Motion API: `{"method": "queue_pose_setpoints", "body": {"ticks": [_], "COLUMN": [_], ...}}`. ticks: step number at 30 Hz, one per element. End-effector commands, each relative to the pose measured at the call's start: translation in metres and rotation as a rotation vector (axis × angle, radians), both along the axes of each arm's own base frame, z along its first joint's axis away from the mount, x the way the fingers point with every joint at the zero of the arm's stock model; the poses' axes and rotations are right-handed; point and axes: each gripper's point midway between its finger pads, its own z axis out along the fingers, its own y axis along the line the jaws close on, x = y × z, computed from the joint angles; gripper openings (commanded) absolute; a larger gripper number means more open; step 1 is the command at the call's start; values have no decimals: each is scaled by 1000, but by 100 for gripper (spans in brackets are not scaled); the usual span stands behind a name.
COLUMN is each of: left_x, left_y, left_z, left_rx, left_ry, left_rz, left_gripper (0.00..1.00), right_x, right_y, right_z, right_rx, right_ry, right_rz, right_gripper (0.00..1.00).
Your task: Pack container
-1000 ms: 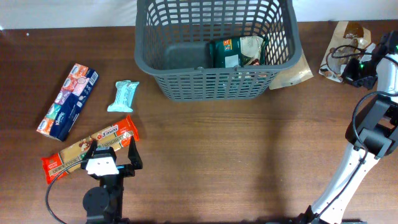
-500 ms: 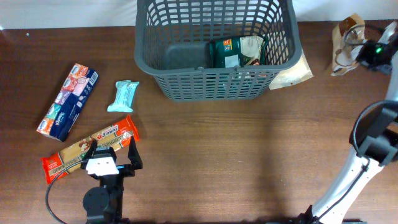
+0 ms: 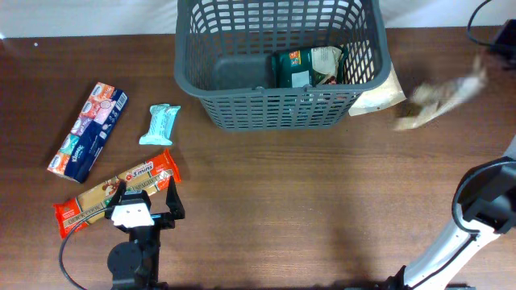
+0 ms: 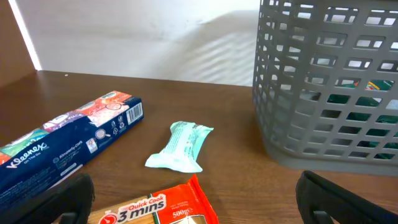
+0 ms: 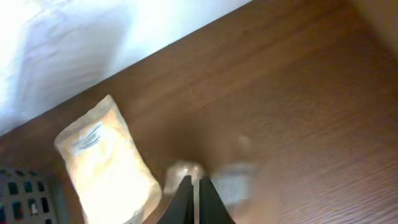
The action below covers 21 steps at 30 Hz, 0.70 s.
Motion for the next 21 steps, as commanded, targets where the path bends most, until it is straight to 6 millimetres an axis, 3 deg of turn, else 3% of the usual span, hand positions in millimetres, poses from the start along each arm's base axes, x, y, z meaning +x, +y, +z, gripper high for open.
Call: {"method": "queue_pose_setpoints", "body": {"ticks": [1, 8, 9, 10, 11, 12, 14, 17, 21], "left_x": [0, 0, 0, 0, 0, 0, 0, 0, 0], "left_y": [-2, -2, -2, -2, -2, -2, -2, -2, -2], "left_z": [-1, -1, 0, -1, -1, 0, -1, -1, 0], "left_rx": [15, 15, 15, 15, 15, 15, 15, 15, 15], "left_ry": [-3, -3, -3, -3, -3, -3, -3, -3, -3], "left_rz": [-14, -14, -14, -14, -14, -14, -14, -14, -14], "left_gripper": [99, 99, 99, 99, 99, 99, 99, 99, 99], "right_x": [5, 9, 8, 7, 3, -1, -11, -26, -53], "right_y": [28, 57, 58, 55, 49, 40, 22, 6, -13], "right_z": [31, 36, 34, 33, 31, 29, 26, 22, 14], "right_rx": [-24, -29, -32, -38, -47, -63, -111, -163, -181], "right_ry": [-56, -52, -43, -32, -15, 3, 43, 101, 189], "right_rz": [52, 104, 100, 83, 33, -25, -122, -185, -309], "right_gripper": [4, 4, 10, 24, 50, 66, 82, 99, 99]}}
